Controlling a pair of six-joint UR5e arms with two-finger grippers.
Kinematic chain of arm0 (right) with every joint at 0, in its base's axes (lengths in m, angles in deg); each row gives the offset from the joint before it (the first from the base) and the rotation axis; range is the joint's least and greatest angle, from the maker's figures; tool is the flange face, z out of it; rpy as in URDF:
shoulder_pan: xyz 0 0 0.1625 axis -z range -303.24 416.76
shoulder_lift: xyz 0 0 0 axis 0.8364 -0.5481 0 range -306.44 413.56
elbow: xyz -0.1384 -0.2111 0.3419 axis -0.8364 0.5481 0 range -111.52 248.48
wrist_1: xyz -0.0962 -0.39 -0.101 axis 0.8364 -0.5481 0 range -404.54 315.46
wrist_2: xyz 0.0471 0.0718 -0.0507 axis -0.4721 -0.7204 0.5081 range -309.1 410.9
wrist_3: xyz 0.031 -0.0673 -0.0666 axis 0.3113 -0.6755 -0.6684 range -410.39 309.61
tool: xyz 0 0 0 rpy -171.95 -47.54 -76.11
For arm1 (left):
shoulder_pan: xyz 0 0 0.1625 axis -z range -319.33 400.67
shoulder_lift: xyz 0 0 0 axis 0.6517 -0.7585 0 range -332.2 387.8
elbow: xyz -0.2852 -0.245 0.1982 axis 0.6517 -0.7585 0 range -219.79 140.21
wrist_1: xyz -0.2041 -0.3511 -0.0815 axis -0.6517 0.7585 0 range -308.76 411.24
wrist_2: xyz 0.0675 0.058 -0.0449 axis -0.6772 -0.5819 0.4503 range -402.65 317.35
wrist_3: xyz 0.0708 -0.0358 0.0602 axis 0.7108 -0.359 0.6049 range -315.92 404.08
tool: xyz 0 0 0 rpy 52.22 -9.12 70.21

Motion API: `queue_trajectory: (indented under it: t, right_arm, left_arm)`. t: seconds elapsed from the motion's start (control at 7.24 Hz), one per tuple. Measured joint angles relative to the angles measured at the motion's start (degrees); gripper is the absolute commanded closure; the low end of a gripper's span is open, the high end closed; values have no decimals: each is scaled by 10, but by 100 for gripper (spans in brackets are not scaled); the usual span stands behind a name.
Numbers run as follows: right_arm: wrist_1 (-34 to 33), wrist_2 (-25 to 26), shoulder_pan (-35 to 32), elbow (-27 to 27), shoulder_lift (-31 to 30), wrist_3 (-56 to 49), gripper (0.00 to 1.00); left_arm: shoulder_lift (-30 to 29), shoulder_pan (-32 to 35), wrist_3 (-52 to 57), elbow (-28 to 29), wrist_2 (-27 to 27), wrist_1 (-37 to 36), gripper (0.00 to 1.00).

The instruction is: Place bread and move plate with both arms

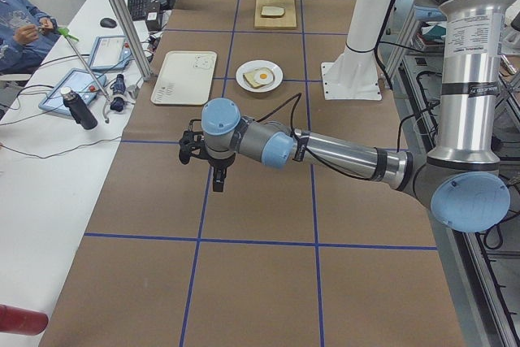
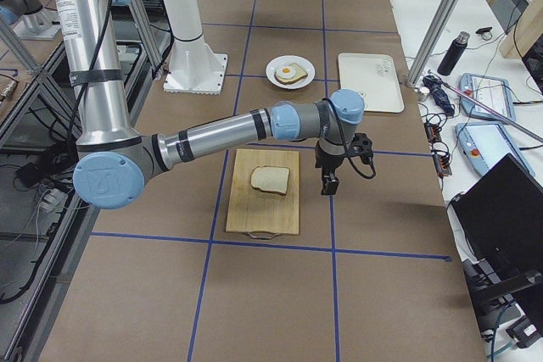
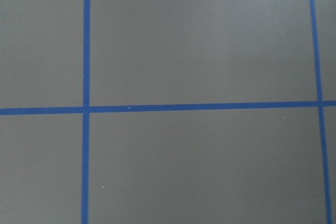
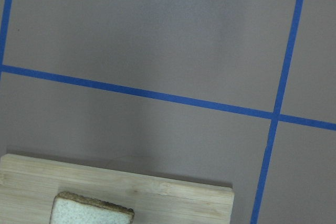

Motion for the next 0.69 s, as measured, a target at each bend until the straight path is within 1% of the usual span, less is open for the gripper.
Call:
queue_trajectory:
  t: [0.14,0.28,0.41,0.55,0.69]
  right_arm:
    - [11,-13,0,-3,-11,0,0]
    - [37,-24,1,5,-22,0,0]
    - [79,-35,2,24,-37,1,1]
    - [124,-56,5,46,-55,5,8]
    - [166,-93,7,68,-72,16,7]
  left_arm:
    - [7,-1,-7,-7,0,8,2]
    - [10,-1,-10,-11,2,11,2]
    - [12,-2,-11,-11,3,13,2]
    - [14,-4,-10,-8,3,14,2]
    - [15,-8,-9,-7,3,15,2]
